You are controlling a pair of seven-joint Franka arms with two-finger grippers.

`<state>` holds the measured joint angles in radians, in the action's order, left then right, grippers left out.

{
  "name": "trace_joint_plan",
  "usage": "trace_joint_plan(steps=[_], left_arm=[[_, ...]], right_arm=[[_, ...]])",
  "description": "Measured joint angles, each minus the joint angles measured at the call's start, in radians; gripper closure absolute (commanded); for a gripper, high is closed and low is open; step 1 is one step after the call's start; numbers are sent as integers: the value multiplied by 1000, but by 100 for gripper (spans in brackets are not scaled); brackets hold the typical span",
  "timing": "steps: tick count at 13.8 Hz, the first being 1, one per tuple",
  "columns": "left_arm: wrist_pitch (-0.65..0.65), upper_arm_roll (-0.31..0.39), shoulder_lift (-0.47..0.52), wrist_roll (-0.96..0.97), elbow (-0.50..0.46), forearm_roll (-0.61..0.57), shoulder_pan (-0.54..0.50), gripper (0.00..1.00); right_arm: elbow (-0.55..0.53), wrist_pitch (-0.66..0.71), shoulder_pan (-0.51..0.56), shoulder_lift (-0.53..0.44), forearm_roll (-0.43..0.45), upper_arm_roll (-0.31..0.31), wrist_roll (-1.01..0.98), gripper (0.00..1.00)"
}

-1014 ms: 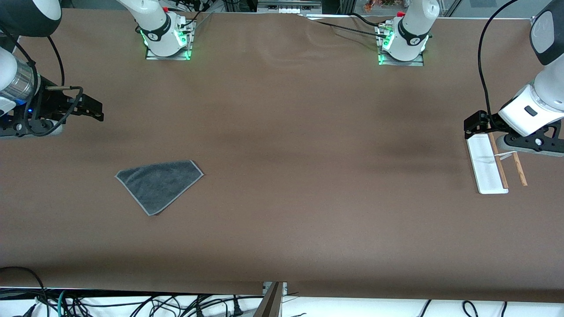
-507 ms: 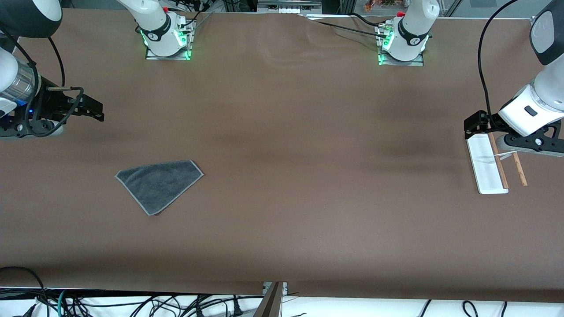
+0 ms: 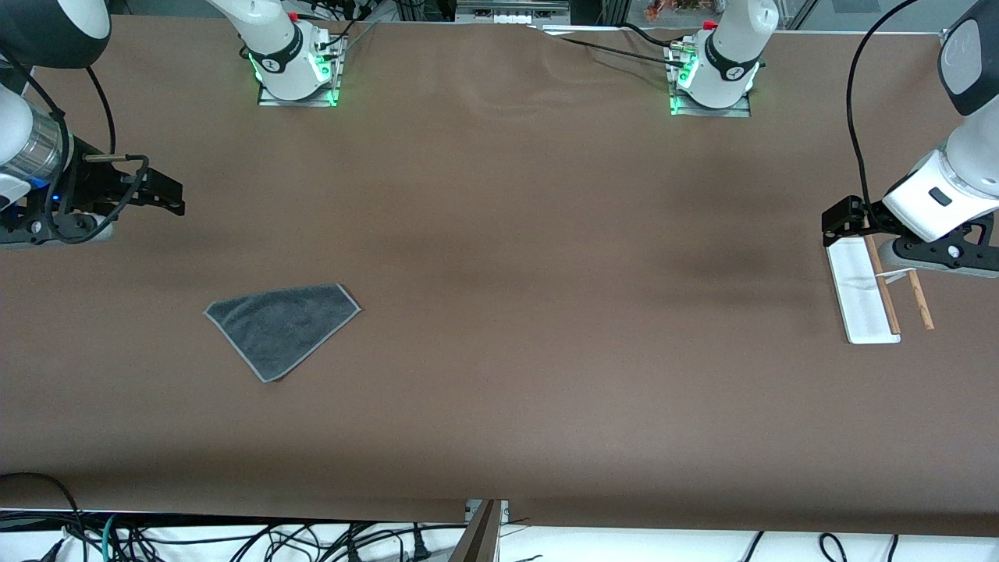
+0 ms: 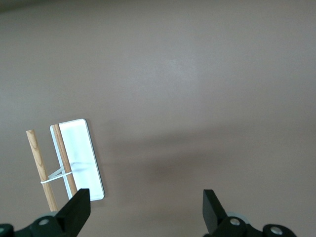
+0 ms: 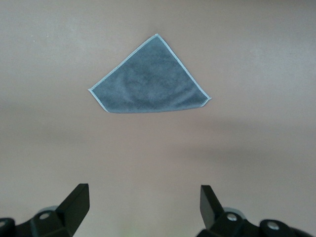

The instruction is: Pass towel and hang on rack

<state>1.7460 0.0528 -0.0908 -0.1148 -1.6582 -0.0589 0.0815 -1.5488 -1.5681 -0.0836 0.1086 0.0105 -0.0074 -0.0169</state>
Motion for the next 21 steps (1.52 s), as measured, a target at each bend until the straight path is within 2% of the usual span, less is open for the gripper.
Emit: trace_joint_plan(steps=[6, 9, 13, 16, 21], left_arm=[[0, 0, 0, 0, 0, 0, 0, 0], [0, 0, 0, 0, 0, 0, 0, 0], [0, 0, -1, 0, 1, 0, 0, 0], [-1, 0, -1, 0, 1, 0, 0, 0], [-5, 0, -2, 0, 1, 0, 0, 0]], right_arm=[[-1, -15, 0, 40, -24, 3, -22, 0], [-2, -66, -1, 92, -30, 4, -99, 1], [-4, -180, -2, 227, -109, 6, -329, 1], [2, -325, -3, 347, -118, 7, -542, 1], [161, -504, 2, 581, -118, 5, -854, 1]])
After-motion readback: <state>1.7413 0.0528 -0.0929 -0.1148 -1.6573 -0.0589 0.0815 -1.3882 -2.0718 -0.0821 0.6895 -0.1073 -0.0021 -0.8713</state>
